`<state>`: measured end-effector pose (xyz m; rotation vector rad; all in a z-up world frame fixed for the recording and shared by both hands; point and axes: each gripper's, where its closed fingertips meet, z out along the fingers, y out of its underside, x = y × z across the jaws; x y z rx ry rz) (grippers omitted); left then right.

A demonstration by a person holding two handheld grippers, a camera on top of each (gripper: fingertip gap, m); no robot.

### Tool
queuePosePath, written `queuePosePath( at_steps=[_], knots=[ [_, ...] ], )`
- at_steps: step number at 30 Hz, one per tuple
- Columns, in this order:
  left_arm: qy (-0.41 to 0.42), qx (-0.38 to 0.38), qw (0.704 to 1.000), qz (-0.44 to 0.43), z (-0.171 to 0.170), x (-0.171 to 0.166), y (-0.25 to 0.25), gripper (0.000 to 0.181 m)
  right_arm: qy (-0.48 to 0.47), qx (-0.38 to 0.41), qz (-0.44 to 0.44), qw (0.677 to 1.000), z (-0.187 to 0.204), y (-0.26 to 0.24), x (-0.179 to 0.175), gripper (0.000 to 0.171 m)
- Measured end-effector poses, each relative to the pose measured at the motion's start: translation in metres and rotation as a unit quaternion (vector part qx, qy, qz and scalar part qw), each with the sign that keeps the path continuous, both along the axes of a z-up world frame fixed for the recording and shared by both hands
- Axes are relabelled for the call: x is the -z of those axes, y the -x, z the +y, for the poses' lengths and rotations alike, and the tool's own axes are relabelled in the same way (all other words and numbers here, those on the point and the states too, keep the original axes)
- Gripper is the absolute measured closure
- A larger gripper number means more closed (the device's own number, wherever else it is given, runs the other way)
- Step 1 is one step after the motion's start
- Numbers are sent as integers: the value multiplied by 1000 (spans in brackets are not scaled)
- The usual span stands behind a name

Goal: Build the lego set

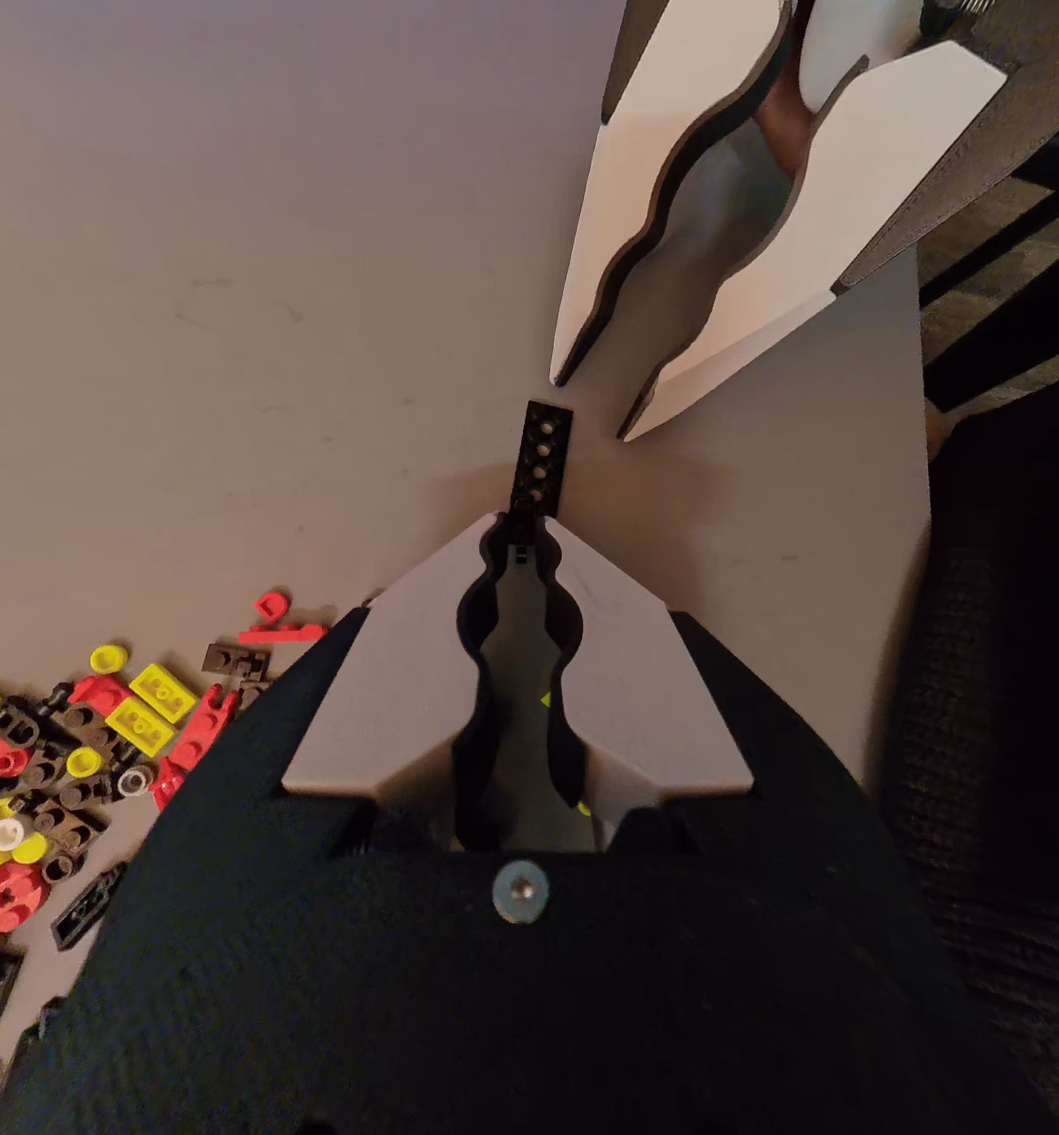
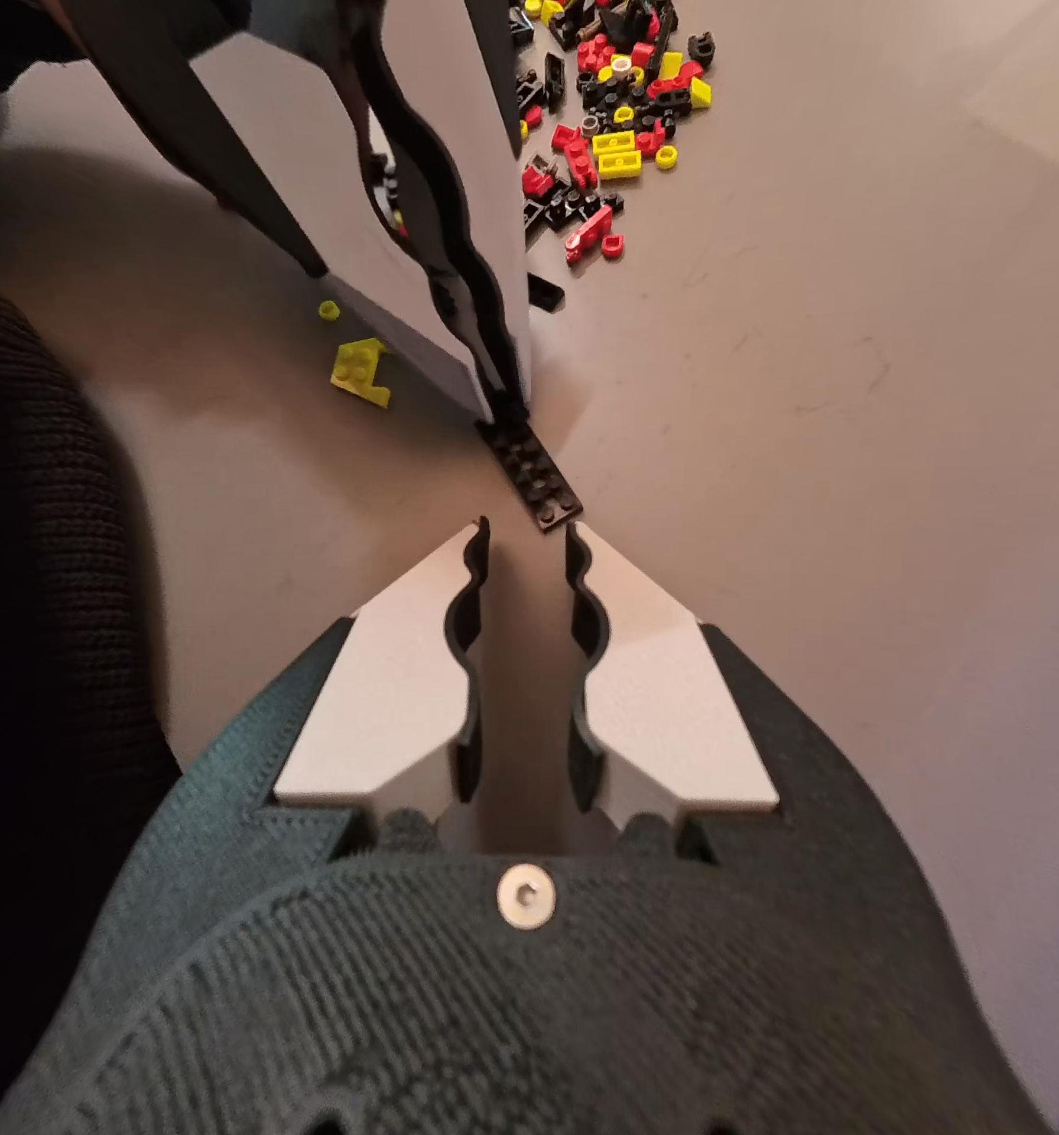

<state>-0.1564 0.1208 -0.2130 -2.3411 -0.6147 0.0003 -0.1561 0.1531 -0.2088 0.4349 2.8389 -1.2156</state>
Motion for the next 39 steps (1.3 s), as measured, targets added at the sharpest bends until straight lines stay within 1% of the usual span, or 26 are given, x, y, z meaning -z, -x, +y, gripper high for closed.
queuePosePath(
  at_steps=[11,20,24,27,29,31,33,36,39],
  knots=[
    [10,12,1000,1,2,0,0,174,11,6,-11,1000,0,2,-3,145],
    [2,-2,1000,6,-3,-6,2,171,19,10,0,1000,0,5,-7,147],
    [-19,-27,999,0,-9,-10,-2,169,40,28,-7,999,1,10,-15,146],
    [-55,-62,996,-15,-10,-14,-7,168,75,40,-20,996,-6,13,-27,148],
    [-74,-96,993,-5,-13,-14,-5,170,90,35,-26,995,-16,11,-33,150],
    [-87,-115,989,20,-15,-15,-3,172,83,20,-26,996,-24,7,-30,150],
    [-88,-107,990,27,-13,-14,-2,172,51,3,-11,999,-28,6,-19,150],
    [-92,-100,991,5,-10,-11,-1,170,20,-17,6,1000,-32,6,-8,154],
    [-111,-103,988,-17,-8,-10,-2,170,25,-22,3,999,-36,7,-9,160]
  ],
)
